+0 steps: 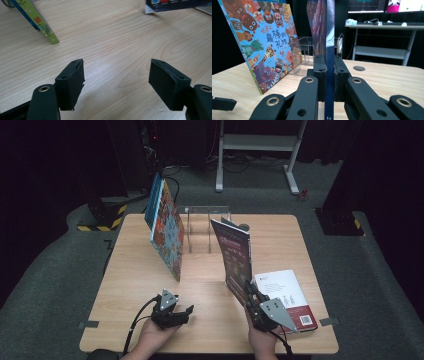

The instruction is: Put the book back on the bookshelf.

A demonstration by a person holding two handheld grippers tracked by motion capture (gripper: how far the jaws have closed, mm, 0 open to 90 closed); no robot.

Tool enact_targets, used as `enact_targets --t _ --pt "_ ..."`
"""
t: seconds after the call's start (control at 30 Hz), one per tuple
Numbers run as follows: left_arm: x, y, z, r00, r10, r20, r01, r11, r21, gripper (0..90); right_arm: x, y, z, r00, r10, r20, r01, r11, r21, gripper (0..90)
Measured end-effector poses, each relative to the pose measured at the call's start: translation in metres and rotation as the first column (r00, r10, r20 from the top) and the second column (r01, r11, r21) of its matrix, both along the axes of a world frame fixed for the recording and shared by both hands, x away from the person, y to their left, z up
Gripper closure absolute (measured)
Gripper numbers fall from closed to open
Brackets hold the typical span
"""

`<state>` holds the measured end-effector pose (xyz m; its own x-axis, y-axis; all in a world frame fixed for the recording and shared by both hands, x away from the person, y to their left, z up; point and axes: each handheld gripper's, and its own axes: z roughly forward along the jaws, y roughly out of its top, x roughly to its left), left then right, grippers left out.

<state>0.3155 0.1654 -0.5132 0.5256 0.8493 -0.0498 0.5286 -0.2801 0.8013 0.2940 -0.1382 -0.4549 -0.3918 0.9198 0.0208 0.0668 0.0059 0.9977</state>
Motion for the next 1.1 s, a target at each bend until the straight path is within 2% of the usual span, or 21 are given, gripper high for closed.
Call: enact_targets --t 0.1,0.2,0.37,0.47,0.53,0.63,0.73,0.83,1.1 --pt "0.000 0.000 -0.001 1.0000 -0.003 -0.001 0.003 1.0000 0.002 28.7 0.005 0.007 -0.006 0.9997 0.001 0.026 -0.001 1.0000 -0.002 84.1" --pt "0.000 0.000 -0.001 1.0000 -0.009 -0.002 0.009 1.0000 0.004 28.7 0.002 0.008 -0.011 0.9994 -0.003 0.034 0.004 0.9999 -0.011 84.0" --pt "0.000 -0.001 -0.001 0.9999 -0.015 -0.003 0.015 0.9999 0.006 29.1 -0.008 -0.003 -0.019 0.9998 -0.020 0.009 0.020 0.9994 -0.029 83.8" --pt "-0.001 -0.001 -0.001 0.9997 -0.024 0.002 0.024 0.9996 0.015 29.2 -0.012 -0.009 -0.022 0.9983 -0.043 -0.039 0.041 0.9983 -0.041 83.9" --pt "-0.001 -0.002 -0.001 0.9997 -0.023 0.001 0.023 0.9997 0.010 29.3 -0.016 -0.010 -0.023 0.9982 -0.044 -0.040 0.041 0.9954 -0.086 83.9" --pt "0.000 -0.002 -0.002 0.9998 -0.021 0.001 0.021 0.9997 0.012 29.5 -0.019 -0.014 -0.023 0.9981 -0.043 -0.044 0.041 0.9976 -0.056 84.0" --pt "-0.001 -0.002 -0.003 0.9998 -0.019 -0.005 0.019 0.9998 0.009 29.4 -0.022 -0.013 -0.023 0.9989 -0.037 -0.030 0.035 0.9966 -0.074 83.9" --pt "0.000 -0.002 -0.004 0.9998 -0.019 -0.011 0.019 0.9997 0.013 29.5 -0.024 -0.011 -0.025 0.9990 -0.031 -0.033 0.029 0.9973 -0.067 83.9" --pt "0.000 -0.004 -0.006 0.9996 -0.019 -0.020 0.019 0.9997 0.012 29.7 -0.024 -0.014 -0.033 0.9950 -0.046 -0.088 0.040 0.9970 -0.067 83.9"
